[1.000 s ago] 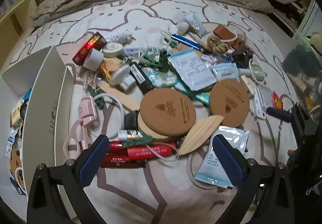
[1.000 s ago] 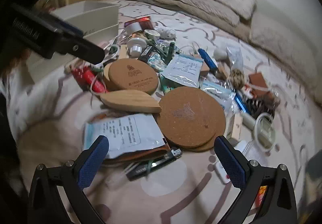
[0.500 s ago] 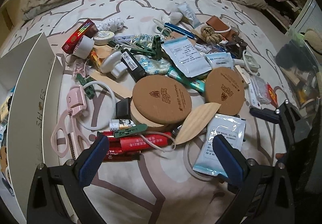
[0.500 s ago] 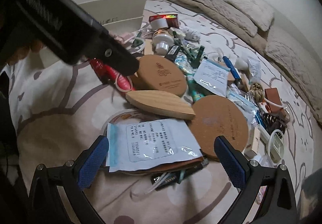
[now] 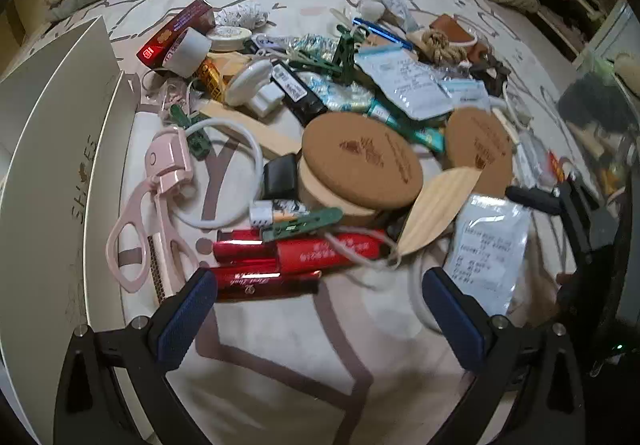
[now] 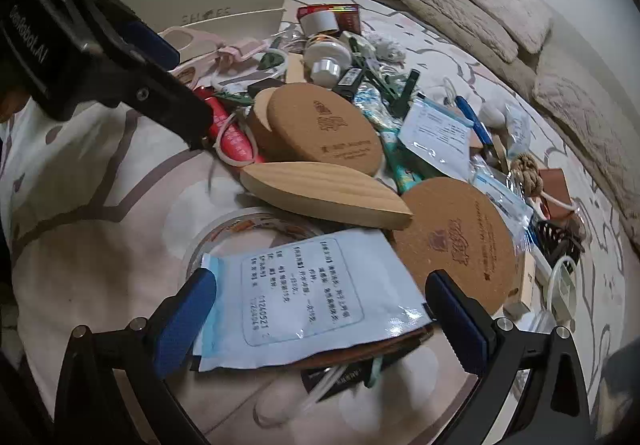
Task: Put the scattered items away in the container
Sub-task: 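Lower both open tools toward the red lipstick tubes and white sachet, then close the left tool on the red lipstick tube and lift it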
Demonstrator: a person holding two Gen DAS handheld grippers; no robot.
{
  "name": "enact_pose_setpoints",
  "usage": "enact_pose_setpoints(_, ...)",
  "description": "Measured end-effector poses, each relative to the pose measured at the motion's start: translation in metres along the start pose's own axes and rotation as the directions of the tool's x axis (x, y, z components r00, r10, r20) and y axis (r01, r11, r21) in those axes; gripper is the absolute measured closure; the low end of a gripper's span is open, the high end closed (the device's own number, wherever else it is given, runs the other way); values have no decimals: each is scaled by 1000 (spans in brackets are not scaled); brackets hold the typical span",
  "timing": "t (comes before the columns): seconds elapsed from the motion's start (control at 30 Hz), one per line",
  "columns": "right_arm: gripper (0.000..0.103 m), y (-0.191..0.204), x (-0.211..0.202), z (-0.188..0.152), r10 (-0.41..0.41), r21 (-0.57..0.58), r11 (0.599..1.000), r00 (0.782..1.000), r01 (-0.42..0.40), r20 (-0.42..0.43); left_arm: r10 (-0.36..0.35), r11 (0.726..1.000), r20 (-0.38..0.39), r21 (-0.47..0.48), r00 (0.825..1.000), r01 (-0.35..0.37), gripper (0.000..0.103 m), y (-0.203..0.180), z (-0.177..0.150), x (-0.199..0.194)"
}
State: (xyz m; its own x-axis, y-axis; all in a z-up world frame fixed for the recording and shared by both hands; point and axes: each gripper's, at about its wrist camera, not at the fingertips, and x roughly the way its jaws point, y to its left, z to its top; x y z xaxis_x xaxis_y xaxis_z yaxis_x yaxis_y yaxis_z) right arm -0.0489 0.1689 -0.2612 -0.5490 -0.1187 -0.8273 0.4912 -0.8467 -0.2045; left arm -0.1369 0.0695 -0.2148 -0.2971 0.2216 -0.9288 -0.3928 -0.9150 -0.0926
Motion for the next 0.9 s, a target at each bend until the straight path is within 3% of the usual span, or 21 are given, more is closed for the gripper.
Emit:
enact_pose_setpoints(0.33,0,0,8,1,3,26,1000,1000,-3,-15,96,995,-63,-1,993,-96,0,12,-10,33)
enact_pose_setpoints(0.5,0,-3,11,5,12,75,997,997,-7,-72,117,993,-77,-15,990,-119,0,17,-11,47)
enact_pose_setpoints(0.67,0,2,6,4,-8,23,1000,997,10,-83,132,990,-63,-42,989,-135,0,19,-4,52)
enact_pose_setpoints(0.8,8,3,-5,0,-14,-12,1000,998,13,-68,132,991,-46,-29,990,-133,2,20,-5,53)
enact_pose_setpoints(0.9,21,1,-12,-2,-30,-43,999,998,28,-48,133,991,-36,-11,990,-134,13,20,-7,49)
